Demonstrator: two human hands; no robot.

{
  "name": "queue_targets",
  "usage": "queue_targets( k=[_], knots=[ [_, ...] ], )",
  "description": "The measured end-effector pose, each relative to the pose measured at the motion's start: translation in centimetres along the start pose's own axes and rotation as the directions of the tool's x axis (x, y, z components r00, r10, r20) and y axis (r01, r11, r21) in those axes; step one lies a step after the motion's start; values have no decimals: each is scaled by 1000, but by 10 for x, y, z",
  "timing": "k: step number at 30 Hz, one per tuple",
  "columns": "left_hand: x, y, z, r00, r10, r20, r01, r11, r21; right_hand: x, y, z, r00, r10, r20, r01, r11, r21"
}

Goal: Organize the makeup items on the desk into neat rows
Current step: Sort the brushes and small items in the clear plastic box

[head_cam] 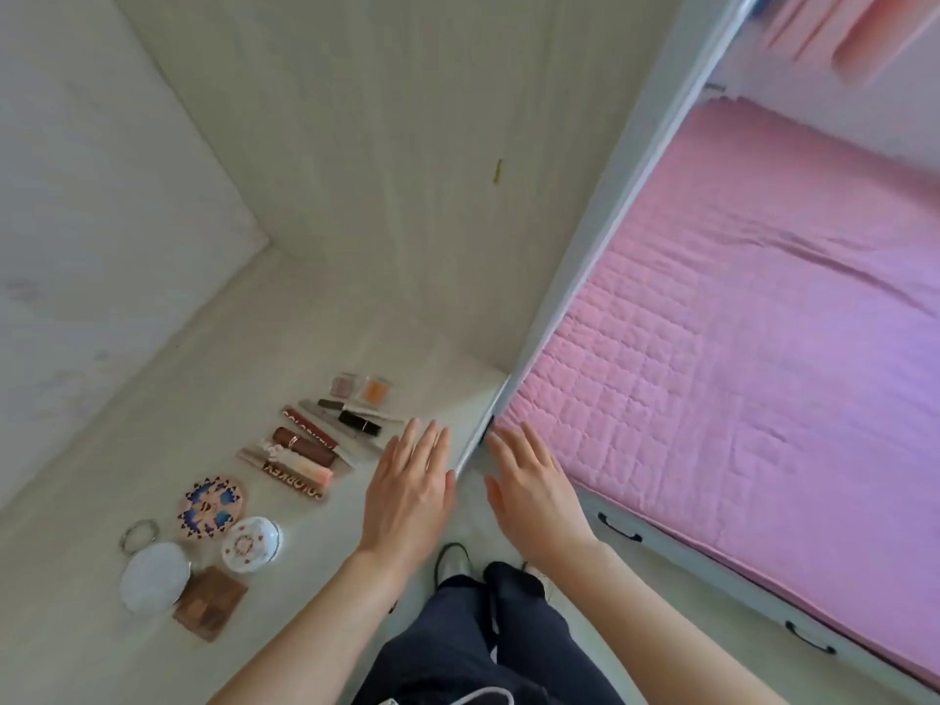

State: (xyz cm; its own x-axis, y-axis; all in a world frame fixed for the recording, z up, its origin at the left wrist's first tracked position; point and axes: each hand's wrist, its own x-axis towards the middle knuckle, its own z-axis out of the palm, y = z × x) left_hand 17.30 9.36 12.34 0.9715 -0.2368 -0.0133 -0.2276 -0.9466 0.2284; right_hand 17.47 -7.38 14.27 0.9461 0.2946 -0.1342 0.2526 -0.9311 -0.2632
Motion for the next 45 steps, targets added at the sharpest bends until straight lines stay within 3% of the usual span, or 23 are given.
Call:
queue_targets(
  k=[5,13,20,34,37,45],
  knots=[
    [15,42,-3,988,155,-23,-155,988,-14,-35,26,-7,978,193,-78,-191,981,32],
    [34,118,3,935,352,47,-351,936,-31,-100,88,2,899,435,-50,-433,900,56],
    [26,231,28,832,549,78,-545,836,-60,-191,148,-1,763,642,-75,-631,765,131],
    [-39,462,84,470,863,184,-849,499,-172,-374,250,-26,372,919,-132,-874,395,282],
    [-54,496,91,390,904,176,-888,420,-189,-408,258,-28,254,961,-107,-887,276,370],
    [-77,579,114,167,964,209,-947,216,-236,-478,283,-33,22,1000,-14,-865,26,501]
  ],
)
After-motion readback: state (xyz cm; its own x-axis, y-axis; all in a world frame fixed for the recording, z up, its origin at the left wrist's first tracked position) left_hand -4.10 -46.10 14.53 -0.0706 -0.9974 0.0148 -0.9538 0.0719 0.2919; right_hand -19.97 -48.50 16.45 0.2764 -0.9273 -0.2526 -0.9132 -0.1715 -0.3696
